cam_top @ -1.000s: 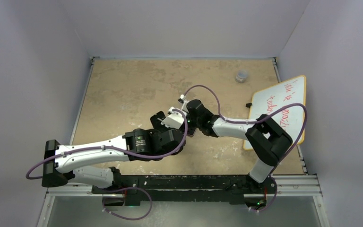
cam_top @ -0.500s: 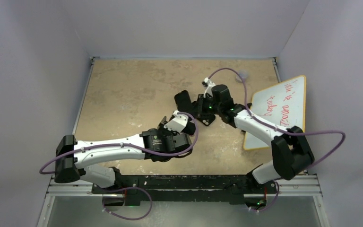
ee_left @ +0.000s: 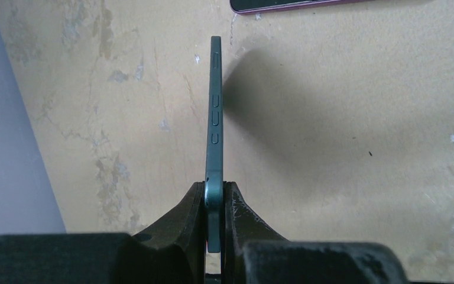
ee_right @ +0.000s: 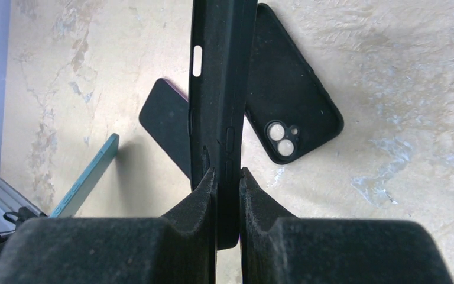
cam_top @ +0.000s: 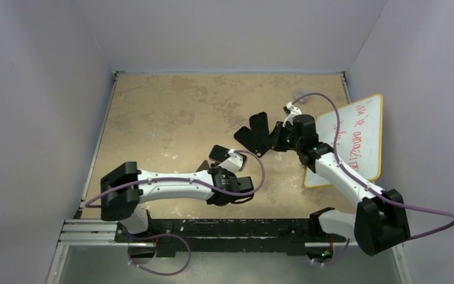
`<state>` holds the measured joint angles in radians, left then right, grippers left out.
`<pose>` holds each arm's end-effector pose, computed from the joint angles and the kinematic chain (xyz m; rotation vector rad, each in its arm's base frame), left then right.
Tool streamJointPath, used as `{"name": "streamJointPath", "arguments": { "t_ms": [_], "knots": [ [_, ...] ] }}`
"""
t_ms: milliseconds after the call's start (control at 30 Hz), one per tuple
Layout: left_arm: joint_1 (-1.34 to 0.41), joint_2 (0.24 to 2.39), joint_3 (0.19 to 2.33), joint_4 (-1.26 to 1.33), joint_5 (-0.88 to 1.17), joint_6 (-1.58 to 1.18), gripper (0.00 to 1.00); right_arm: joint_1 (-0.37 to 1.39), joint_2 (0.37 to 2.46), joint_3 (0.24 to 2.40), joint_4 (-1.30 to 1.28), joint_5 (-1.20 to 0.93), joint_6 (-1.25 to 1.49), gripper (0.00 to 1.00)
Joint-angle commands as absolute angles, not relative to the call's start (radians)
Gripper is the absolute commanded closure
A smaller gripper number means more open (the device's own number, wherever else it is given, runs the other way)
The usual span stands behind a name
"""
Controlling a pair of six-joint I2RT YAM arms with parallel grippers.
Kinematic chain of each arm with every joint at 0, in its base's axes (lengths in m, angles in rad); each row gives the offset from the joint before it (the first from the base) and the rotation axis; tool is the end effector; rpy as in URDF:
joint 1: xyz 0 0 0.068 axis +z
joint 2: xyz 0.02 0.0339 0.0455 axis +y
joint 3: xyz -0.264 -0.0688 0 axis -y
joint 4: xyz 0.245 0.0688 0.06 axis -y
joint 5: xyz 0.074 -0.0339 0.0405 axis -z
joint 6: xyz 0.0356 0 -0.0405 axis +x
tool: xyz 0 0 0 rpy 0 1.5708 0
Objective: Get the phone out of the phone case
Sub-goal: Place the phone at the center of the board.
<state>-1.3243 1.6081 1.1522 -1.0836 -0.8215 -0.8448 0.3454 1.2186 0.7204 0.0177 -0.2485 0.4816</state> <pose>0.0934 -0.2645 0.2251 0.5456 2.2998 0.4483 0.2502 0.0993 0.2468 -0.0159 2.1243 0.7585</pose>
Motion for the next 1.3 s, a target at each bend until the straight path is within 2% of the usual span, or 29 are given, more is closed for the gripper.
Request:
{"name": "streamJointPath", "arguments": {
  "t_ms": [0, 233, 433, 567, 767, 900, 1100, 1267],
  "knots": [
    [-1.334, 1.694, 1.164, -1.092, -0.839, -0.900, 1.00, 0.327, 1.163, 0.697, 0.038, -0.215, 0.461, 1.00],
    [-1.345, 1.853, 1.199, -1.010, -0.815, -0.870, 1.00, 0.301, 1.111, 0.662, 0.039, -0.179, 0.449, 1.00],
    [-1.349, 1.914, 1.212, -0.841, -0.716, -0.796, 0.90, 0.289, 1.092, 0.660, 0.018, -0.141, 0.422, 1.00],
    [-1.350, 1.931, 1.218, -0.722, -0.631, -0.756, 0.90, 0.284, 1.092, 0.661, 0.010, -0.124, 0.408, 1.00],
    [-1.350, 1.956, 1.208, -0.625, -0.532, -0.754, 0.79, 0.278, 1.100, 0.667, 0.011, -0.120, 0.402, 1.00],
    [-1.350, 1.952, 1.195, -0.620, -0.535, -0.766, 0.68, 0.276, 1.107, 0.667, 0.016, -0.125, 0.402, 1.00],
    [-1.350, 1.924, 1.182, -0.616, -0.536, -0.780, 0.65, 0.275, 1.113, 0.664, 0.024, -0.136, 0.406, 1.00],
    [-1.350, 1.875, 1.169, -0.610, -0.530, -0.779, 0.47, 0.273, 1.128, 0.673, 0.025, -0.143, 0.393, 1.00]
  ]
}}
